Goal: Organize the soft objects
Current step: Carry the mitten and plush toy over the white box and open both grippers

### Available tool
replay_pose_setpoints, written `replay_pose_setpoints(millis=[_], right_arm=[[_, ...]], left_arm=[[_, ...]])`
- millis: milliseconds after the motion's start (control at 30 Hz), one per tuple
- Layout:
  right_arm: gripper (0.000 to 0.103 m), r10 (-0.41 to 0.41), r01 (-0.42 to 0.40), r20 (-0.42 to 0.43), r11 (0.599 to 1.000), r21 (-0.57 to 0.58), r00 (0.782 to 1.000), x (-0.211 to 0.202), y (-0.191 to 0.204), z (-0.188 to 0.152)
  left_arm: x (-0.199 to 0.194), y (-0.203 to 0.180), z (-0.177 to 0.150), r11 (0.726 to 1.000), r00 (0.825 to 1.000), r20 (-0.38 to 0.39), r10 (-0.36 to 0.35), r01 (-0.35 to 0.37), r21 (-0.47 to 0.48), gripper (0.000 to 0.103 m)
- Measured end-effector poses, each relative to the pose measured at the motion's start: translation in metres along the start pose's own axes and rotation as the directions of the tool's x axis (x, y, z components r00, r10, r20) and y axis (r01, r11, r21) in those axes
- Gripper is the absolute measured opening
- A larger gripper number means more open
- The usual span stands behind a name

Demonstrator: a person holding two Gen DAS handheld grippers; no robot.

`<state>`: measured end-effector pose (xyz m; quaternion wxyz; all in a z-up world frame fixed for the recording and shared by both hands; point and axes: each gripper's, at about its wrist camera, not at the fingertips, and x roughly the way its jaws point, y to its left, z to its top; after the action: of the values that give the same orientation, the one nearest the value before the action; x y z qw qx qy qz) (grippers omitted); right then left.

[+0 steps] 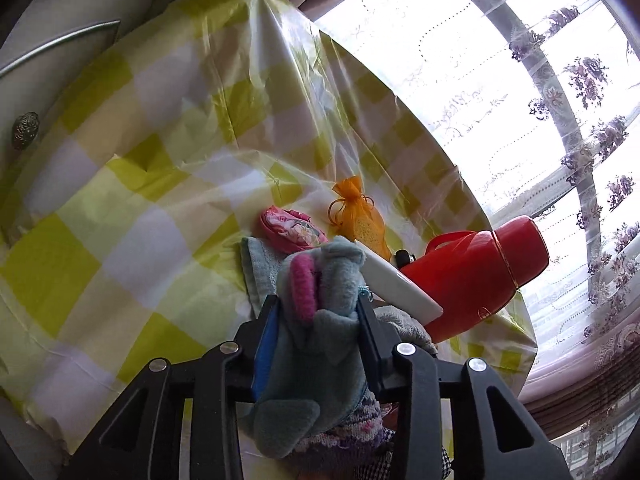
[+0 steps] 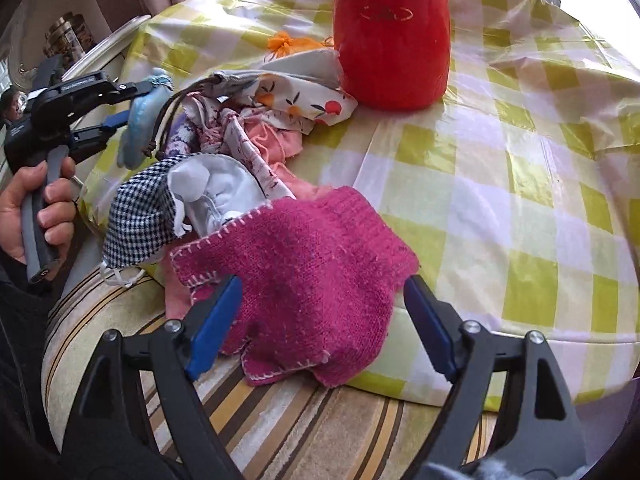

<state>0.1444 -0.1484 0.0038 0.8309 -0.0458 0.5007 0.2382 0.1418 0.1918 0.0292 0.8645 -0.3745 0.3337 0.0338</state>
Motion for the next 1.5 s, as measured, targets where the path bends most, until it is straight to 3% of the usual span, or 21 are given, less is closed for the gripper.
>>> replay_pose_setpoints(millis=[33,100,133,167,233,600,833,1000,1233,1500], right_arm=[[0.084,0.011,-0.01,-0.018,1.0,0.018,1.0,0.005,-0.004,0.0],[0.06,0.039,-0.037,-0.035,0.998,0.043,0.999,0.01,-0.009,0.0],[0.034,0.047,-0.045,-0.051,0.998,0.05,0.998,0.013,-0.011,-0.001],[0.023,0.06,-0.057,-0.065,0.997,0.057,0.996,0.017,-0.012,-0.002],[0.015,0.079,-0.074,-0.069,0.995,0.063,0.994,0.019,-0.012,-0.005],[0.01,0.043,-0.052,0.081,0.993,0.104,0.996,-0.029,-0.022,-0.015],[0.01,0.017,-0.041,0.16,0.987,0.153,0.987,-0.063,-0.035,-0.025],[0.01,-0.02,-0.017,0.197,0.983,0.183,0.98,-0.089,-0.049,-0.04],[0.01,-0.113,0.051,0.218,0.961,0.271,0.969,-0.128,-0.083,-0.075],[0.01,-0.287,0.184,0.188,0.884,0.43,0.939,-0.174,-0.147,-0.118]], left_arm=[[-0.008,0.0,-0.001,1.0,1.0,0.018,0.004,-0.004,0.006,0.038],[-0.022,0.0,-0.005,1.0,0.999,0.047,0.013,-0.015,0.022,0.038],[-0.029,-0.001,-0.007,0.999,0.998,0.058,0.017,-0.018,0.029,0.038],[-0.034,0.0,-0.01,0.999,0.998,0.063,0.017,-0.019,0.034,0.038],[-0.042,-0.001,-0.015,0.999,0.998,0.066,0.017,-0.02,0.043,0.038],[-0.076,-0.031,-0.046,0.992,0.997,0.082,-0.01,0.0,0.125,0.038],[-0.088,-0.074,-0.072,0.976,0.995,0.04,-0.089,0.079,0.201,0.038],[-0.08,-0.114,-0.102,0.953,0.987,-0.04,-0.159,0.163,0.256,0.038],[-0.06,-0.179,-0.157,0.892,0.948,-0.202,-0.248,0.304,0.333,0.038],[-0.038,-0.253,-0.223,0.802,0.872,-0.381,-0.307,0.453,0.39,0.038]])
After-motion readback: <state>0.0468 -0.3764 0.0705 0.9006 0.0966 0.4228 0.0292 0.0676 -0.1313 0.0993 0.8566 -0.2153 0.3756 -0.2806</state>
